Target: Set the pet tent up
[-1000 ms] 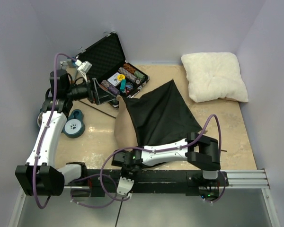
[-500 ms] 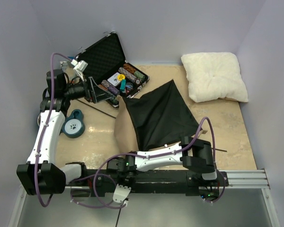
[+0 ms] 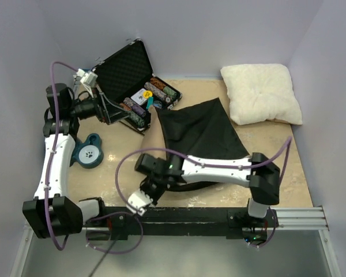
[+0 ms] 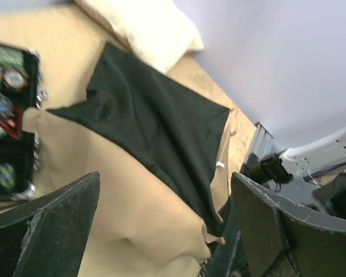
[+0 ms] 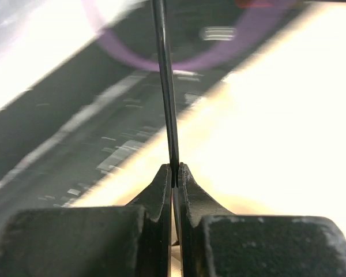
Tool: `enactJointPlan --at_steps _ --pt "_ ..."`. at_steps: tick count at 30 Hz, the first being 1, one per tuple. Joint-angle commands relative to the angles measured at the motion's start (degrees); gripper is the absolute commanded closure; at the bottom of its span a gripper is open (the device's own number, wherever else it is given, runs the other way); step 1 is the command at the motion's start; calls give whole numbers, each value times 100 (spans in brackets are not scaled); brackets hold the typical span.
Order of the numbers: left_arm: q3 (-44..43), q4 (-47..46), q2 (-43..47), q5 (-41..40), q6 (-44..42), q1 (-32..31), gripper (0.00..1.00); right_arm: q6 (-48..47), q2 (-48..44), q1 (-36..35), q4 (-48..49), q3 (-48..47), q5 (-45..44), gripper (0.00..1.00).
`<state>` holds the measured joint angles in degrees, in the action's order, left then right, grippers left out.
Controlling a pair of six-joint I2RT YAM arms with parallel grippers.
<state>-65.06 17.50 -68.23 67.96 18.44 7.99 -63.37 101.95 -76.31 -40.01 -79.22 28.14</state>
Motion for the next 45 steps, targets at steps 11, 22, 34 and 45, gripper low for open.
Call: enactJointPlan --at_steps 11,22,34,45 --pt "214 -12630 -1507 121 9297 2347 8 2670 -2162 1706 3515 196 1018 100" --pt "204 -9330 -352 910 5665 2339 2 4754 -2118 2638 5063 187 1203 100" --pt "435 -12634 488 413 8118 2084 9 6187 -1907 2947 6075 223 1132 100" --pt "-1658 -12217 240 -240 8562 2066 25 6566 -1916 3035 6365 364 1194 100"
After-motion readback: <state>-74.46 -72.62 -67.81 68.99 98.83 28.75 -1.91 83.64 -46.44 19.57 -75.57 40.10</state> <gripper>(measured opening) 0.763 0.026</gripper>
